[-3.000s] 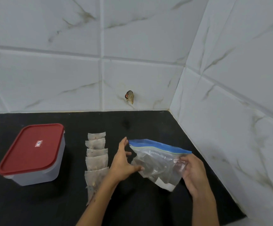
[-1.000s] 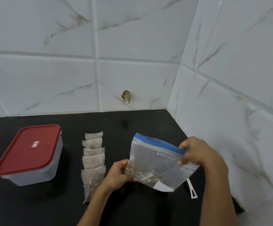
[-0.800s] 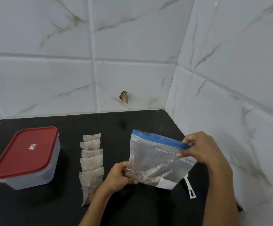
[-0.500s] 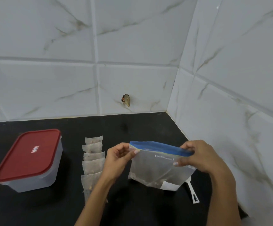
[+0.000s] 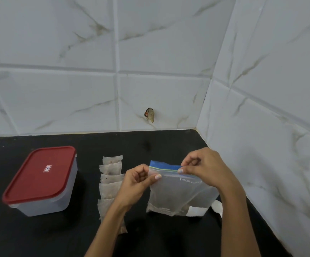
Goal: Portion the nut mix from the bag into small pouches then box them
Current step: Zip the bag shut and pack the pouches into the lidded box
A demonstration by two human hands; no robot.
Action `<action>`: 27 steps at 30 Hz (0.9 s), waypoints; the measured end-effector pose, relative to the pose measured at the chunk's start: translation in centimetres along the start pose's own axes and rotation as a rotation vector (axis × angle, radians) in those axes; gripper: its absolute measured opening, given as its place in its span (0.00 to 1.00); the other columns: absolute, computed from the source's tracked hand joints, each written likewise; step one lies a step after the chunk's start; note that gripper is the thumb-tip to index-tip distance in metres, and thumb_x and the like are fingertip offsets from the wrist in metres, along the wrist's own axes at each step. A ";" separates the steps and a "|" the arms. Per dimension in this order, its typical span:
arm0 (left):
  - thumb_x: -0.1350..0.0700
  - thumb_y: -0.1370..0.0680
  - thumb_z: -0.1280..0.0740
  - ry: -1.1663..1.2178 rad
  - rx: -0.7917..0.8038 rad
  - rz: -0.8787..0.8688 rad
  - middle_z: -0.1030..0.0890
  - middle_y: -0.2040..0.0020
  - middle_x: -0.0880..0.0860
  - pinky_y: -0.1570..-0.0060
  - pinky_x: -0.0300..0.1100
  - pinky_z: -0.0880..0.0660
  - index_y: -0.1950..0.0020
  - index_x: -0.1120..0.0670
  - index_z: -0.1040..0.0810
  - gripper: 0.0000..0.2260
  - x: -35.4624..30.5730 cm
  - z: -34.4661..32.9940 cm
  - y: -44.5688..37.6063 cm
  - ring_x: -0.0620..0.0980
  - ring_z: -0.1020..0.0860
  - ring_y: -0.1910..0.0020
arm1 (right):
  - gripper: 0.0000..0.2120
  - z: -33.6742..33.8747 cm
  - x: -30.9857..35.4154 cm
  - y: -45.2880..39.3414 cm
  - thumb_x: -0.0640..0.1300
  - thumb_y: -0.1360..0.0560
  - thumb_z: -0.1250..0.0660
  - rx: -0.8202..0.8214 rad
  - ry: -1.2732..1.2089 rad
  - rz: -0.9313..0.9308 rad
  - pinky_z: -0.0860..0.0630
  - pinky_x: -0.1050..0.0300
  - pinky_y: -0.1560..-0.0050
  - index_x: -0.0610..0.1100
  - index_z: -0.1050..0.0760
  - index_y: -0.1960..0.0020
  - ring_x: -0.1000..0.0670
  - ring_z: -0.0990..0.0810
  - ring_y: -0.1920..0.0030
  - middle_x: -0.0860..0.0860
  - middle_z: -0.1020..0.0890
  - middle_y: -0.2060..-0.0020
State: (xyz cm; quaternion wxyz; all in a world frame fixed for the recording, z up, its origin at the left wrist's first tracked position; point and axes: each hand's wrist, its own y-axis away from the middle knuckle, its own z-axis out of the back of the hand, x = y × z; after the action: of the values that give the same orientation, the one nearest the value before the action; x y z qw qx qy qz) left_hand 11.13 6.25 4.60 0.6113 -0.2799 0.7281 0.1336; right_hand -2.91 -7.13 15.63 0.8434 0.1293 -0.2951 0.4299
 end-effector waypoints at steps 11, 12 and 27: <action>0.56 0.28 0.31 -0.005 -0.037 0.000 0.17 0.56 0.59 0.54 0.42 0.22 0.52 0.64 0.20 0.12 -0.2 -0.2 0.0 0.51 0.19 0.55 | 0.06 -0.9 -0.8 0.5 0.48 0.33 0.24 -0.028 -0.101 -0.001 0.28 0.63 0.56 0.51 0.20 0.60 0.60 0.21 0.57 0.57 0.18 0.61; 0.57 0.29 0.31 0.021 -0.038 -0.007 0.17 0.55 0.58 0.55 0.40 0.22 0.51 0.64 0.20 0.12 -0.3 -0.4 -0.1 0.51 0.18 0.55 | 0.08 -1.0 -0.6 0.4 0.49 0.33 0.24 -0.023 -0.068 -0.016 0.27 0.62 0.53 0.52 0.21 0.57 0.59 0.22 0.53 0.57 0.18 0.55; 0.59 0.30 0.31 0.132 -0.087 -0.044 0.15 0.58 0.55 0.57 0.39 0.21 0.55 0.55 0.16 0.06 -1.1 -0.9 0.2 0.48 0.17 0.58 | 0.06 -2.4 2.5 -1.8 0.43 0.30 0.27 0.176 -0.014 0.030 0.23 0.64 0.58 0.48 0.18 0.54 0.55 0.19 0.59 0.52 0.18 0.62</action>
State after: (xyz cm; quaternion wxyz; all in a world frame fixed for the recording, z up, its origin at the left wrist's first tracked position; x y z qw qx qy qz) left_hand 10.43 6.17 5.81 0.5519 -0.3303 0.7541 0.1330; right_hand 0.62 -5.42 15.30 0.8203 0.2015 -0.2638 0.4658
